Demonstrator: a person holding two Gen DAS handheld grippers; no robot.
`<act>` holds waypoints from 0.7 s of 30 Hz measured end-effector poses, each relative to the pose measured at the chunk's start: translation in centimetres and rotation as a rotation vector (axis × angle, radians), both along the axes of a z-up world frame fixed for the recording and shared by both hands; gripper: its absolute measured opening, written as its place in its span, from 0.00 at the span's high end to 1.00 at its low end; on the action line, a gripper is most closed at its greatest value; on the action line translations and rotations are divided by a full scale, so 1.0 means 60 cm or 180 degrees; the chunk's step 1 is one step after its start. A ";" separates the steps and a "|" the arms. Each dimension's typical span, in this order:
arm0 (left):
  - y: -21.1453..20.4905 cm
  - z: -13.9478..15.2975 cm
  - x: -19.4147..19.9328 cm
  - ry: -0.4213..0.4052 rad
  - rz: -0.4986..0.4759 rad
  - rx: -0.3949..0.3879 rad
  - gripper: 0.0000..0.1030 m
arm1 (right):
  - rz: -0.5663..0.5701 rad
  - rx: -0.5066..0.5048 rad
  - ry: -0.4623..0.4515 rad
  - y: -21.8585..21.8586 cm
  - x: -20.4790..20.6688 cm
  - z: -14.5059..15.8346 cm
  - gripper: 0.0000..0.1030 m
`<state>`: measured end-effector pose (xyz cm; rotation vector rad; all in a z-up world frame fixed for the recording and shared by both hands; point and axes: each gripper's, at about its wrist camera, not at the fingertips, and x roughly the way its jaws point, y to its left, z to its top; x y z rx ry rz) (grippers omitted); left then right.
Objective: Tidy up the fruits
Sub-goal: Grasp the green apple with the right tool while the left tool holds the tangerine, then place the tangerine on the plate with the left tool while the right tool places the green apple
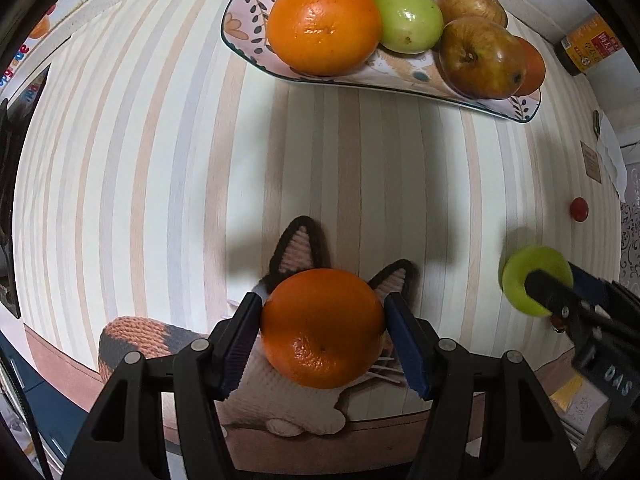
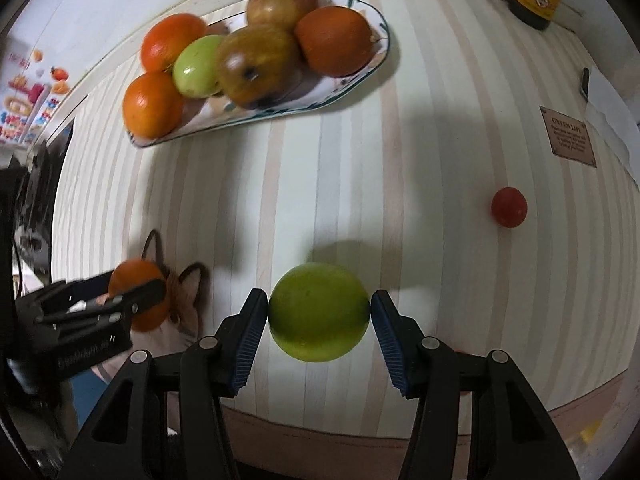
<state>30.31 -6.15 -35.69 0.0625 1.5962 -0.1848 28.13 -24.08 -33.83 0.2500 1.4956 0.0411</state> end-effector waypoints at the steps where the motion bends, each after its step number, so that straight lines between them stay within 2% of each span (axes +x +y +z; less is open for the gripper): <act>1: 0.001 0.001 -0.003 -0.0010 -0.0006 0.0002 0.41 | 0.0001 -0.0007 0.0016 -0.002 0.004 -0.003 0.44; 6: -0.002 0.002 -0.012 -0.0018 0.0010 -0.0058 0.41 | 0.0029 0.0033 0.0047 -0.021 0.018 -0.010 0.44; 12: 0.000 0.051 0.005 -0.0167 -0.0029 -0.0126 0.41 | 0.0008 0.0153 -0.0062 -0.022 0.018 0.010 0.44; 16: 0.022 0.099 0.046 -0.0217 0.0150 -0.0401 0.41 | -0.0015 0.0314 -0.0229 -0.022 0.049 0.051 0.44; 21: 0.070 0.168 0.151 -0.0360 0.0552 -0.0744 0.41 | 0.0015 0.0499 -0.0524 -0.019 0.140 0.123 0.44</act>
